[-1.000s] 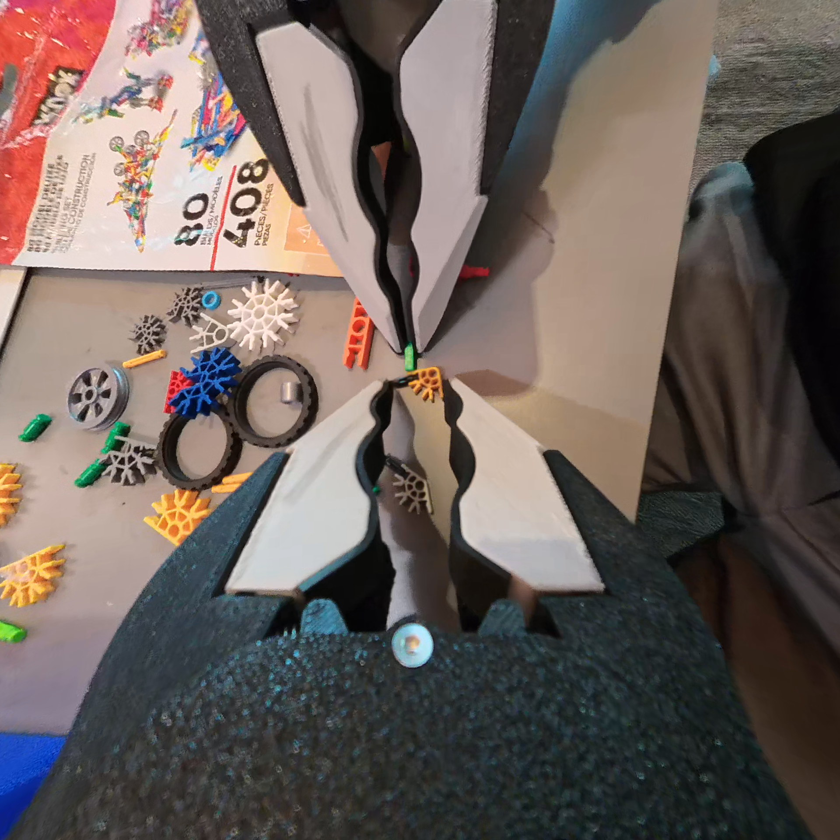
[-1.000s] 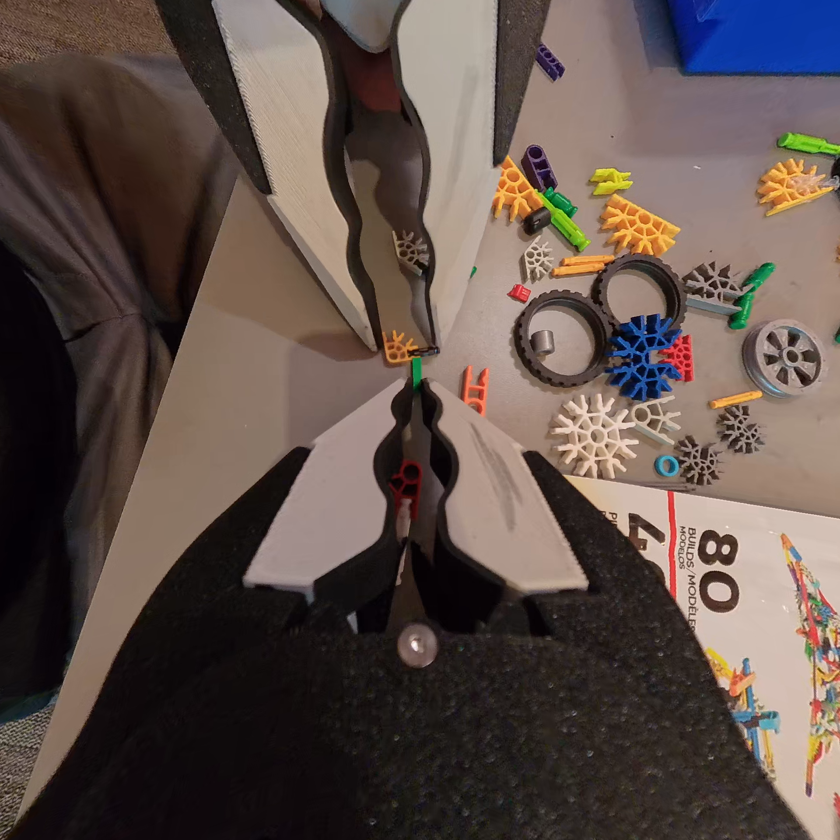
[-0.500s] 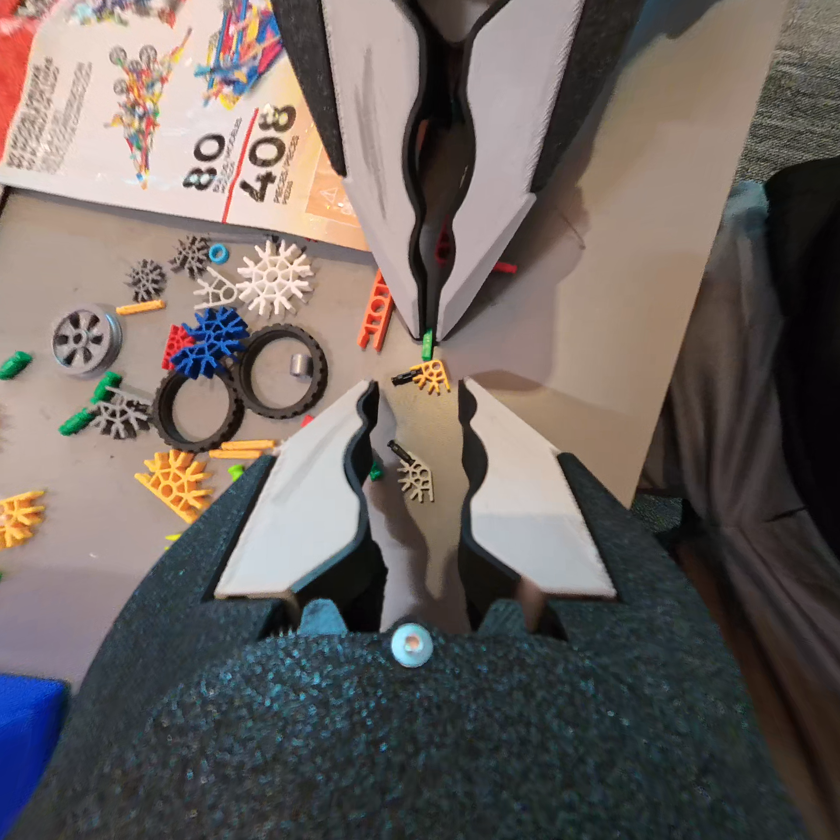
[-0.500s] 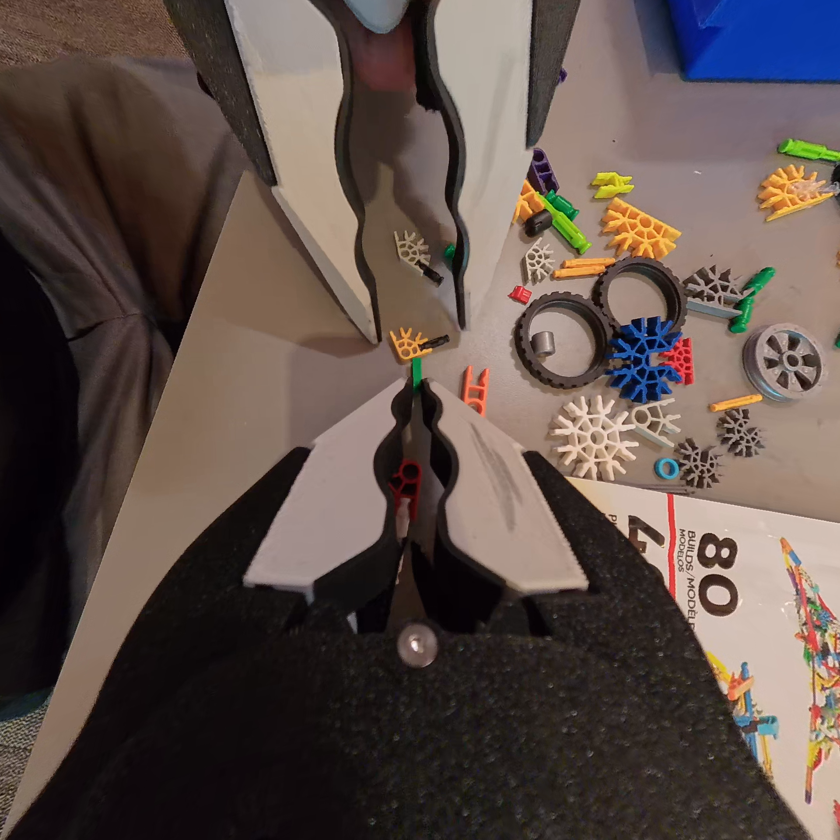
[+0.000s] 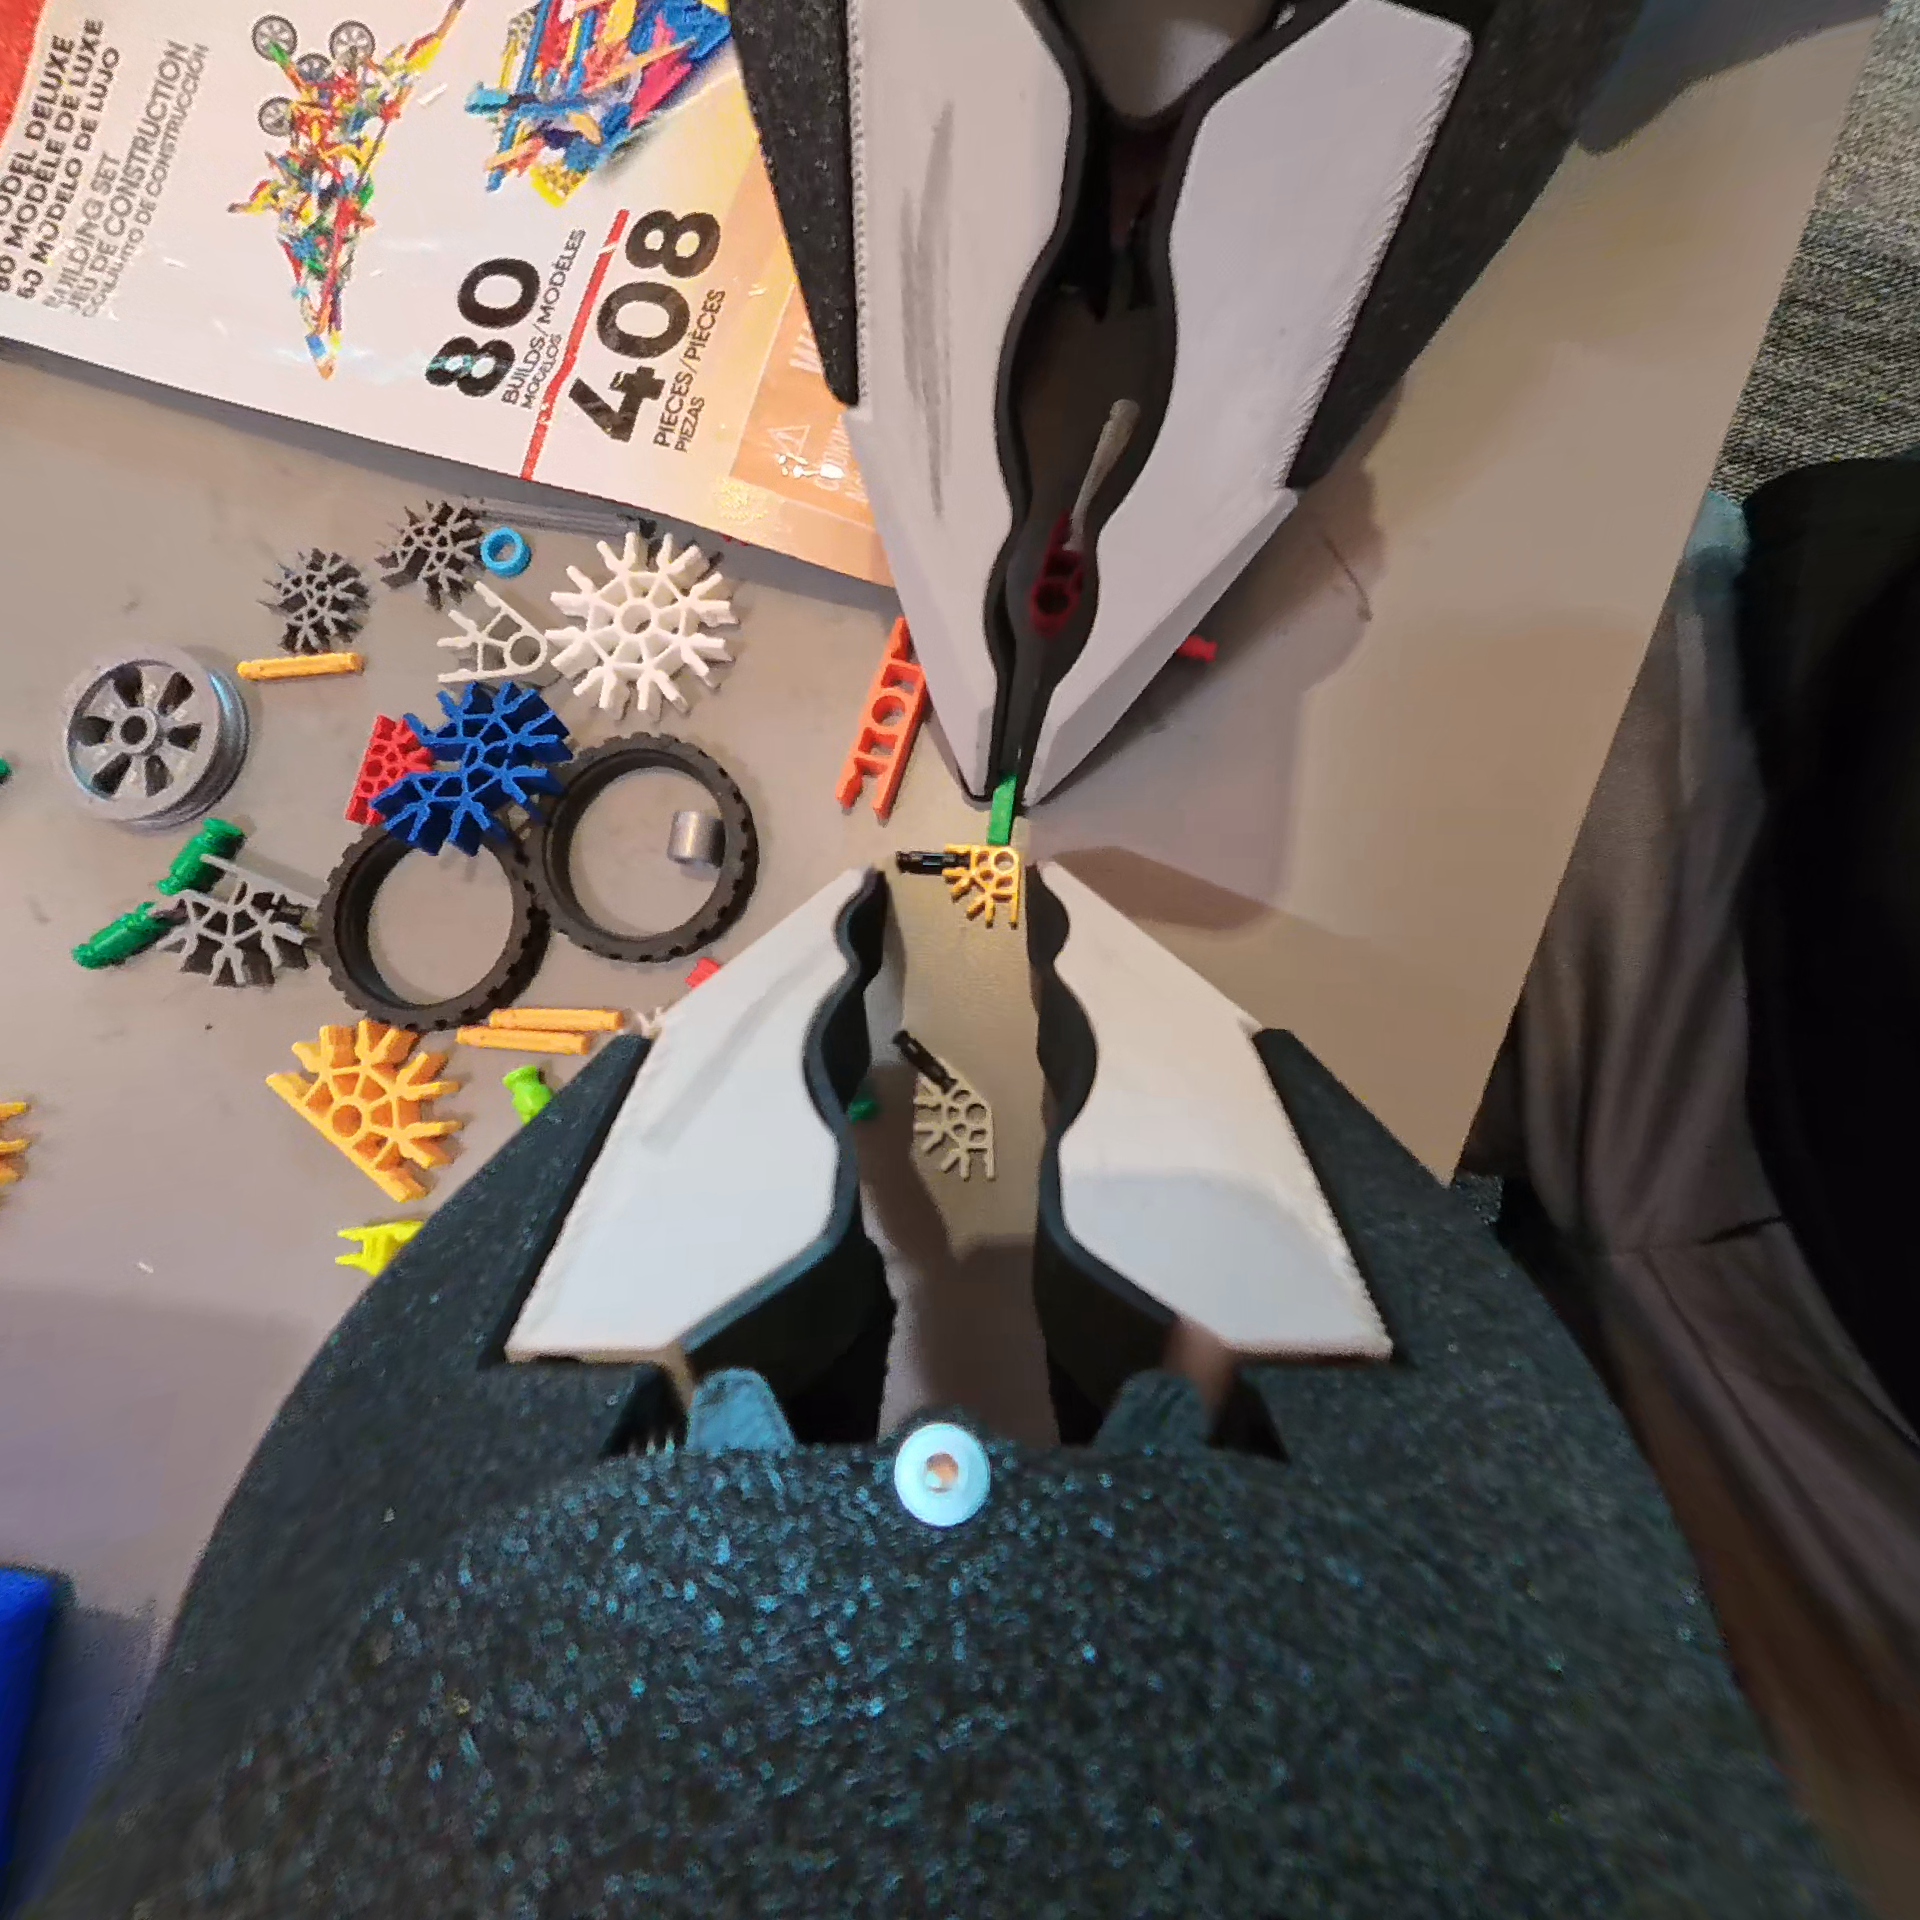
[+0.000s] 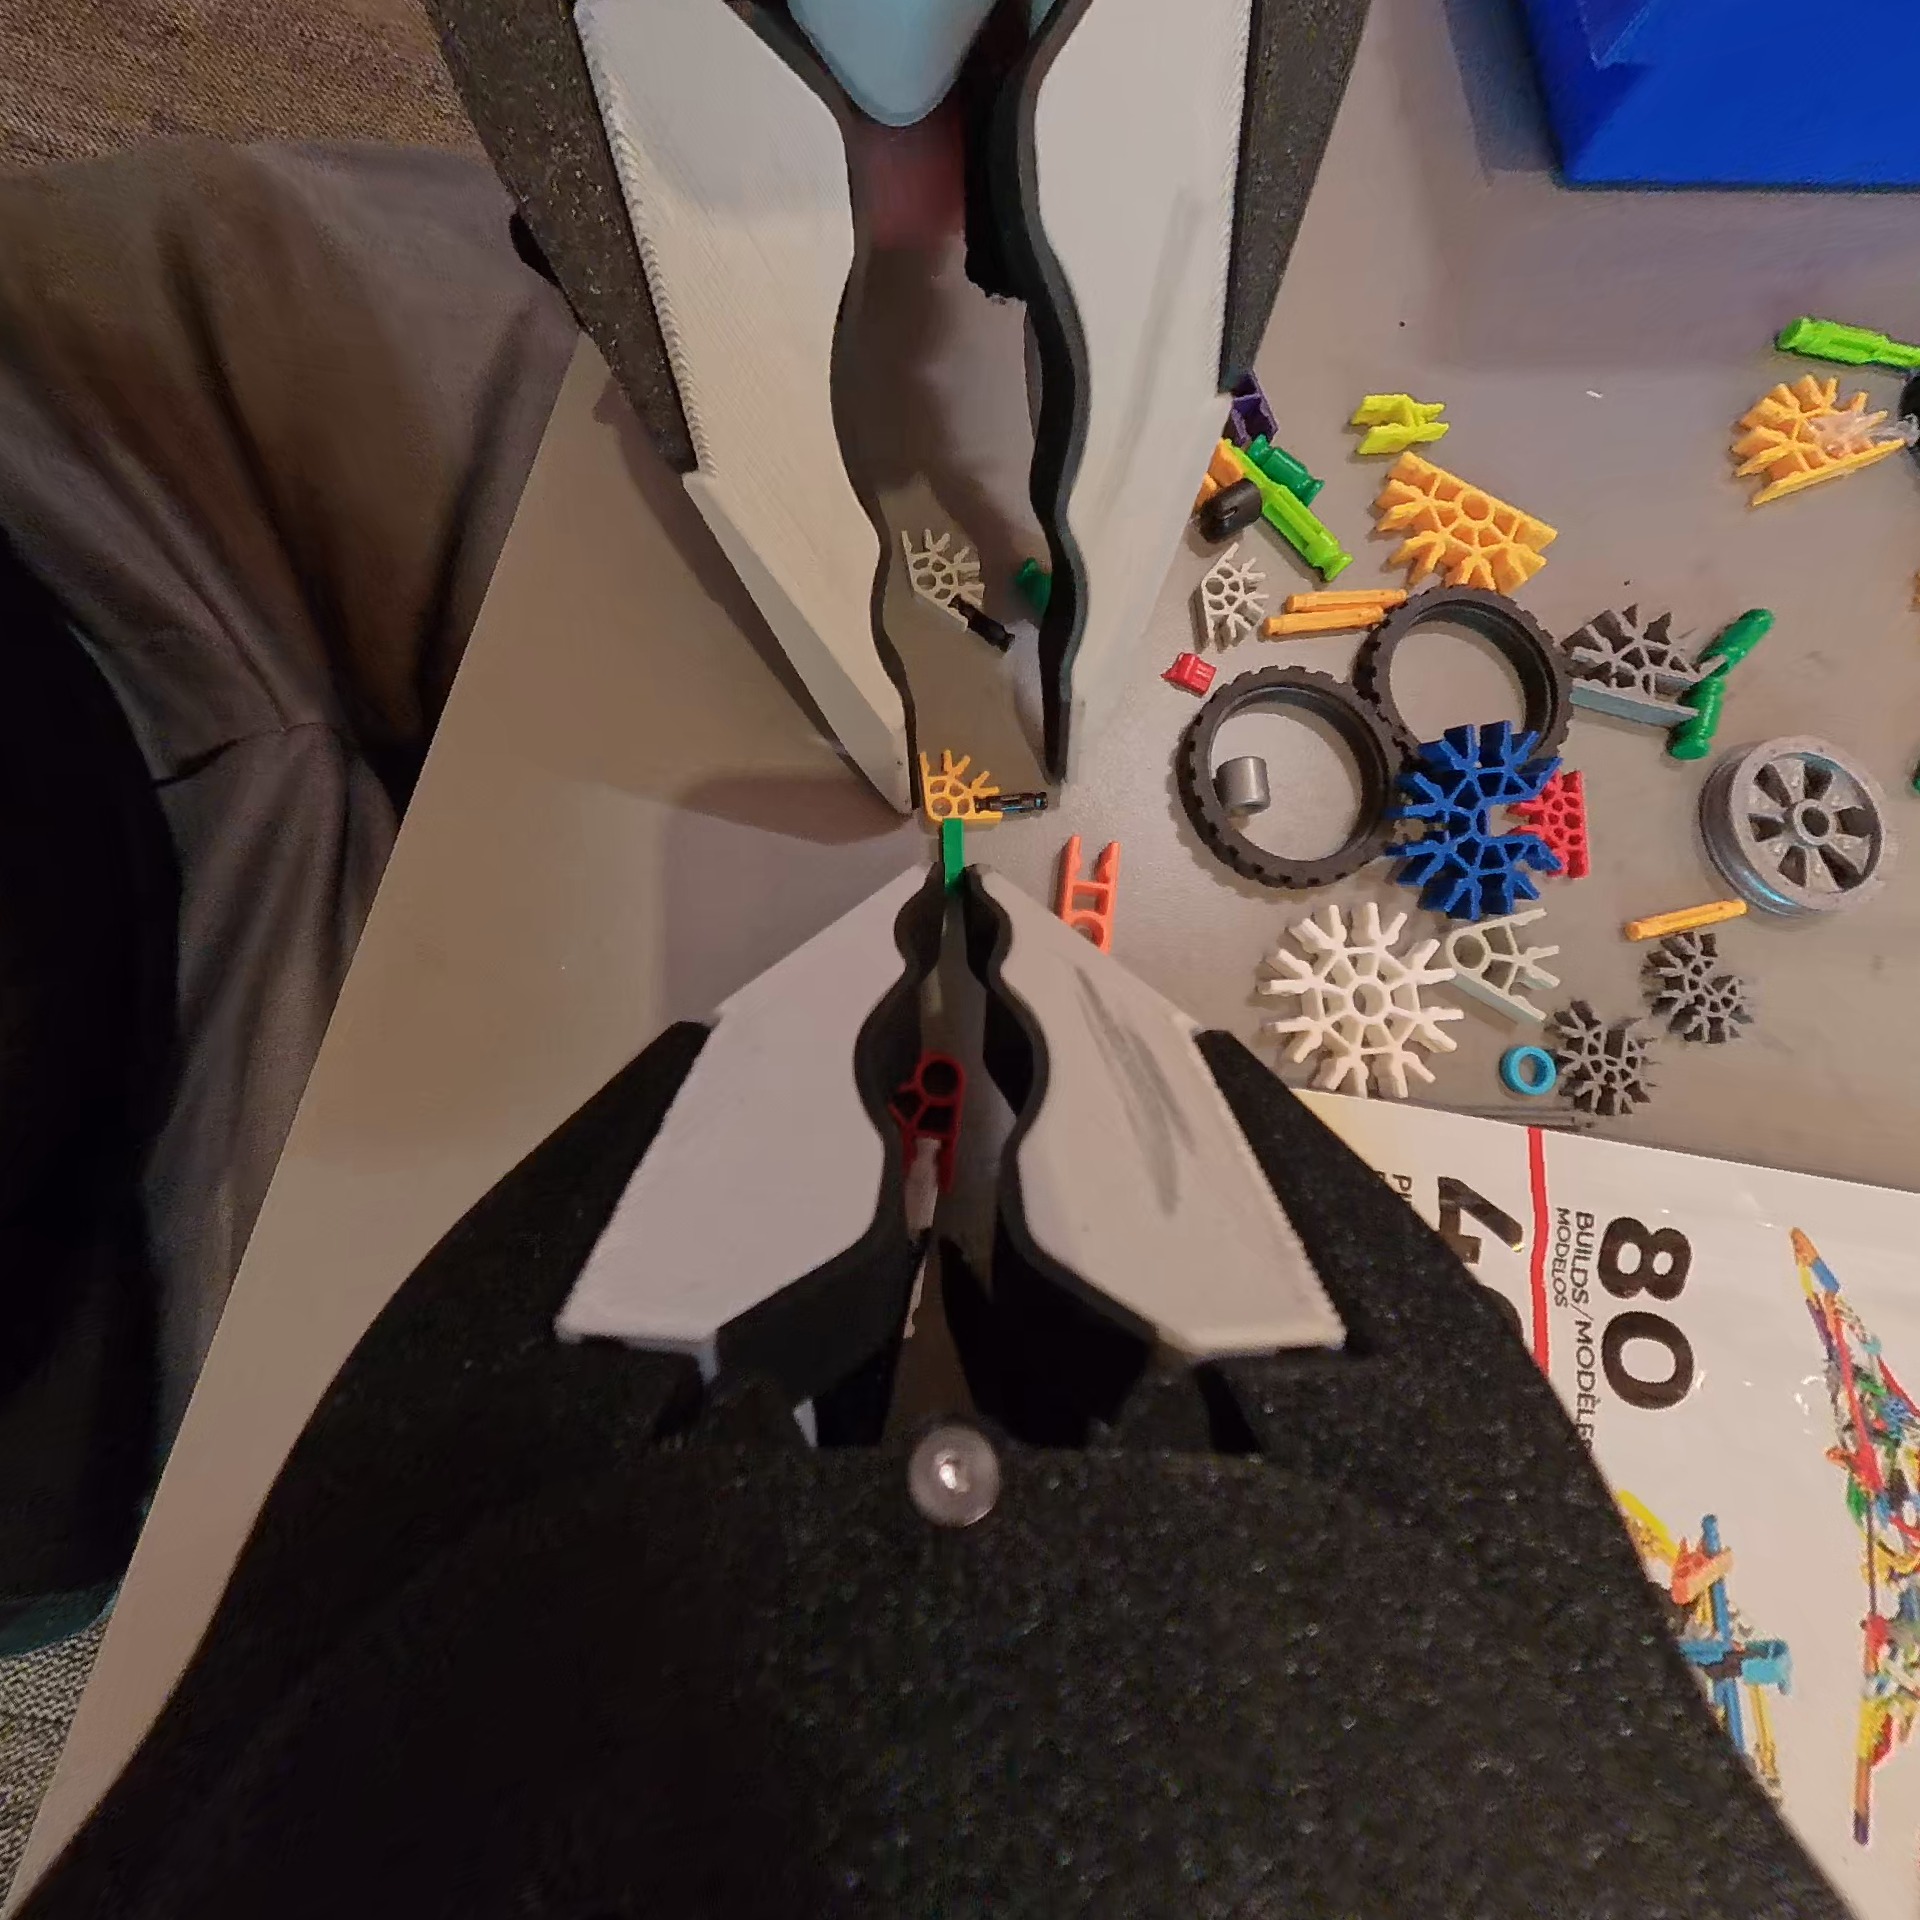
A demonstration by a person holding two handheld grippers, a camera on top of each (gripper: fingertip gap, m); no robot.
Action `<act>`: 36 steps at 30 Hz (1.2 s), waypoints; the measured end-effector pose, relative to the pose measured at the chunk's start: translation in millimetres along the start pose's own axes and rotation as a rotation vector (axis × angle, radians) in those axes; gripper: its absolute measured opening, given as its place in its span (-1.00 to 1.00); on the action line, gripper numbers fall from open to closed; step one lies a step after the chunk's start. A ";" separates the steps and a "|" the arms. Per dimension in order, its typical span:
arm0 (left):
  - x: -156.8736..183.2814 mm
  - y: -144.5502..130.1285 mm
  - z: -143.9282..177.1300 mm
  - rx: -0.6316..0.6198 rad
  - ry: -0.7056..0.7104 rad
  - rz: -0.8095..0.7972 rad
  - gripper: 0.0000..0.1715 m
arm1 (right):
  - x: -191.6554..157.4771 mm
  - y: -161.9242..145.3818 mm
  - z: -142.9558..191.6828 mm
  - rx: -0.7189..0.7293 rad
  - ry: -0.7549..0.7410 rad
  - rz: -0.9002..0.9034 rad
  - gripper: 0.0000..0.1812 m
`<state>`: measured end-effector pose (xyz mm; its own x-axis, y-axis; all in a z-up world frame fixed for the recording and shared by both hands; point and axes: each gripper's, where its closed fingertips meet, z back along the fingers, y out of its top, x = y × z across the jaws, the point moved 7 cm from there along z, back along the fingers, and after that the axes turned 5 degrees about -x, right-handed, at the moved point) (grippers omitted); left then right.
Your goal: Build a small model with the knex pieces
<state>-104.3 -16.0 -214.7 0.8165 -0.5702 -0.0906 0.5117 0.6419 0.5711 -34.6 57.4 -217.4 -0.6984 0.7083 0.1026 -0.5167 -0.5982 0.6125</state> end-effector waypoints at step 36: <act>4.6 1.3 -5.9 0.090 -0.010 -0.109 -0.75 | 5.5 1.0 -1.6 0.009 -0.011 0.012 -0.99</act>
<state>-98.3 -14.7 -219.2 0.7543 -0.6396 -0.1481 0.5707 0.5272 0.6295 -39.8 60.2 -217.5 -0.6991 0.7051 0.1188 -0.5037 -0.6036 0.6180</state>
